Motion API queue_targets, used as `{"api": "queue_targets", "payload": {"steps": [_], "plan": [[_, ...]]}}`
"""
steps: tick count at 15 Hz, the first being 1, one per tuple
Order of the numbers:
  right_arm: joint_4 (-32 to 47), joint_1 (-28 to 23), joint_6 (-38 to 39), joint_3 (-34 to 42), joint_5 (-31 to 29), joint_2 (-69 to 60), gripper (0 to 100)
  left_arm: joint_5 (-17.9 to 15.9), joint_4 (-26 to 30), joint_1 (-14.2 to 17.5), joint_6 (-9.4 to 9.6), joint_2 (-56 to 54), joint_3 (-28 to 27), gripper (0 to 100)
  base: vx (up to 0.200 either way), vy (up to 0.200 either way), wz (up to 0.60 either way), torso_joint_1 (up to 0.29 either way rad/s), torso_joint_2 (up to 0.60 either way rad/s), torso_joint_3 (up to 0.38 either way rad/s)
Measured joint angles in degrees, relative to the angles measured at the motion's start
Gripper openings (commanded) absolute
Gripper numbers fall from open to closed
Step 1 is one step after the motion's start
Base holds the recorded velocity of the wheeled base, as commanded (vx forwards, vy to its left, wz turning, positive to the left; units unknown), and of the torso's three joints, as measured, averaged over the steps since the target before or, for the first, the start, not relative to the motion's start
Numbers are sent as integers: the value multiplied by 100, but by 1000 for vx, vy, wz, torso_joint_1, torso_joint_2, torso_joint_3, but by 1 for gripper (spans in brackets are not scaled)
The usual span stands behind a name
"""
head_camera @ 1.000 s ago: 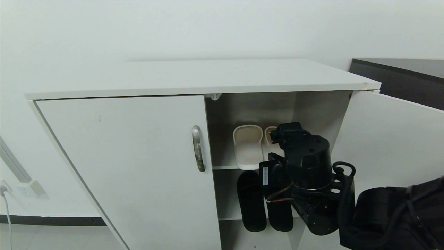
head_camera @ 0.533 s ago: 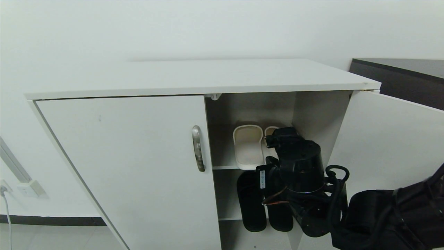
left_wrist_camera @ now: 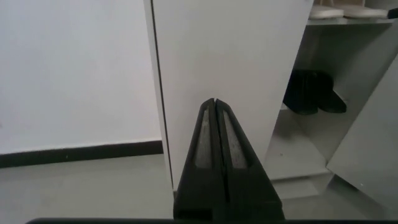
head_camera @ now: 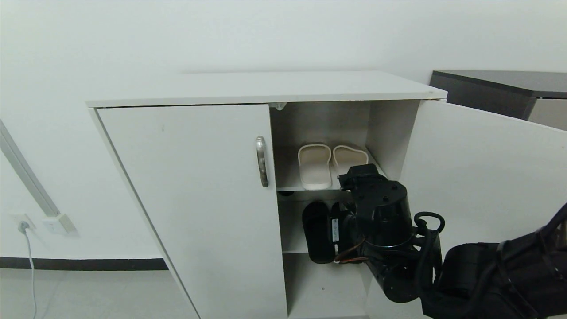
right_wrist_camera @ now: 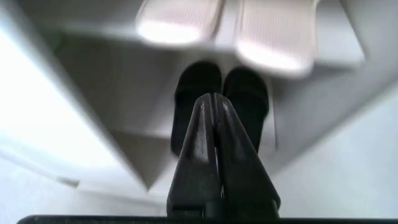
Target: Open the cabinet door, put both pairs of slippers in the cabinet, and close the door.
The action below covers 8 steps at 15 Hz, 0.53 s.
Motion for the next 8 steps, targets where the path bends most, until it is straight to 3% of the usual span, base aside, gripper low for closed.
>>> {"api": "queue_targets", "payload": {"steps": [7, 8], "plan": [[-48, -20, -16, 63, 16, 21, 0, 0, -7, 0, 2, 0, 0, 0, -200, 0, 0, 1, 2, 4], [-55, -30, -32, 66, 18, 32, 0, 0, -5, -2, 0, 0, 0, 0, 0, 0, 0, 0, 0, 0]]}}
